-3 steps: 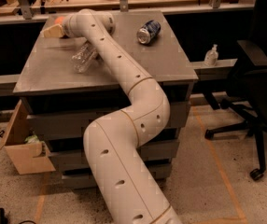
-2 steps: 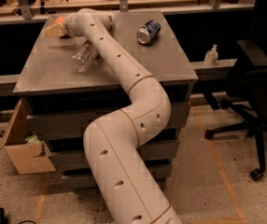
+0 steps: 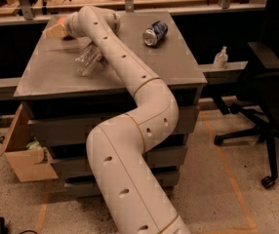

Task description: Pick orange

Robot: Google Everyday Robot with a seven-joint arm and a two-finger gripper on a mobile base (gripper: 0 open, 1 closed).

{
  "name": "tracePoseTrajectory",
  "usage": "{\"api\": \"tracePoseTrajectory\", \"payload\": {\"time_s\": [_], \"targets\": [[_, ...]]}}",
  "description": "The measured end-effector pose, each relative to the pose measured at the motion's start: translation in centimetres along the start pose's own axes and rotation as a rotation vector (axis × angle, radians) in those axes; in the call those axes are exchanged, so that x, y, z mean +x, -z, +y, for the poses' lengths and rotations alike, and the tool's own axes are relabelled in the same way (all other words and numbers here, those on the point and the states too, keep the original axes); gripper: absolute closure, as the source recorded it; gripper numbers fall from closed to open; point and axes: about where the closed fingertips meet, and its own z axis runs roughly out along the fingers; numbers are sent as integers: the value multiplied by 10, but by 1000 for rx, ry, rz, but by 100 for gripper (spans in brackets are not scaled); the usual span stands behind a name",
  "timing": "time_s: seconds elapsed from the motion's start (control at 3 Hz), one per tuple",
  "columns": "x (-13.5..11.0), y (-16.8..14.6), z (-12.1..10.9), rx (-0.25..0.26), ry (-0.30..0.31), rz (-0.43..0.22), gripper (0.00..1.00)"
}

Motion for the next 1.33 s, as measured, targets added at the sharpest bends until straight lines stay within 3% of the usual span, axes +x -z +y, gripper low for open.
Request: {"api": "tracePoseTrajectory", "payload": {"time_s": [0.33,0.67,1.0,1.33], "targets": [[-35,28,2,19,30,14,0],[-75,69,-15,84,21,1,0],[-100,110,-55,194,-82,-27,0],[-100,110,-55,194,-82,-27,0]]}}
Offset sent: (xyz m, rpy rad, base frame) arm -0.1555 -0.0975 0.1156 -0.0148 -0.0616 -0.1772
